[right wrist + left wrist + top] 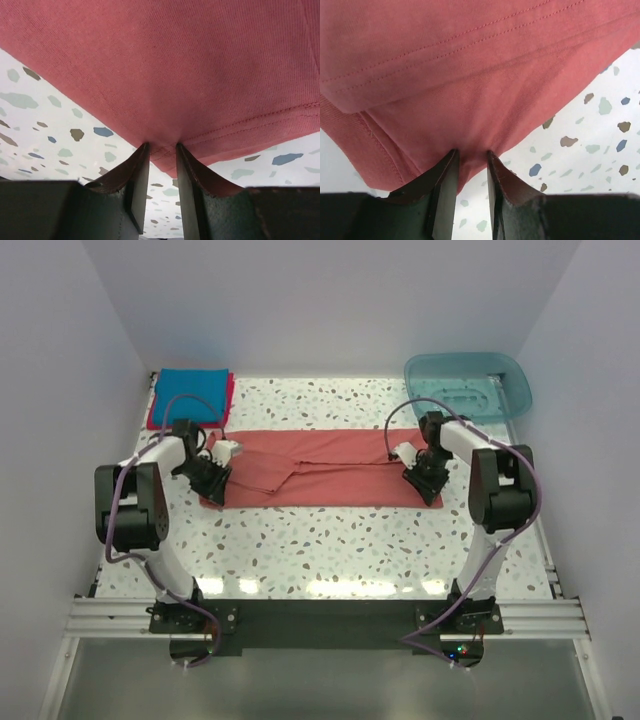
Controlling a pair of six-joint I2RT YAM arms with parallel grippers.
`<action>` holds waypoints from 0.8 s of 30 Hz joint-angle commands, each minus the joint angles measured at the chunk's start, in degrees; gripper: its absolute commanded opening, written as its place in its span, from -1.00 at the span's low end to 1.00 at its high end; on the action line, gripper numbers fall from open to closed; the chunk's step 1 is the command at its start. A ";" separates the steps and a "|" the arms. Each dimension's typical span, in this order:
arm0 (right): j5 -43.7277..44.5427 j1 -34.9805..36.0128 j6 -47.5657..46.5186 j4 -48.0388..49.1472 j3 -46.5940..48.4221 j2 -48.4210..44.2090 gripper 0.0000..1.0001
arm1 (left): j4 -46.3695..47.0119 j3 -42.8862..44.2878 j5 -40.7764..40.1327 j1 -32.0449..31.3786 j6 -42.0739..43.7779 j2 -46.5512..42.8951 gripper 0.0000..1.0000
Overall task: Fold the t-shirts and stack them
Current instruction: Fold the tshirt
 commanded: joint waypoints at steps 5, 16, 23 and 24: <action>3.14 -0.77 -3.92 1.51 -4.88 -5.99 -0.36 | -1.61 -6.04 3.21 0.17 -1.17 -7.36 -0.33; -20.43 14.32 27.08 10.25 17.01 -8.03 -0.07 | -0.91 10.73 13.33 3.59 -16.19 -6.85 -0.09; -21.23 25.94 53.19 23.20 18.42 0.13 -0.01 | 0.23 12.33 11.23 4.74 -20.68 -0.70 -0.08; -21.22 26.91 57.56 25.21 18.51 0.76 0.00 | 0.40 12.25 11.13 5.17 -20.86 0.27 -0.08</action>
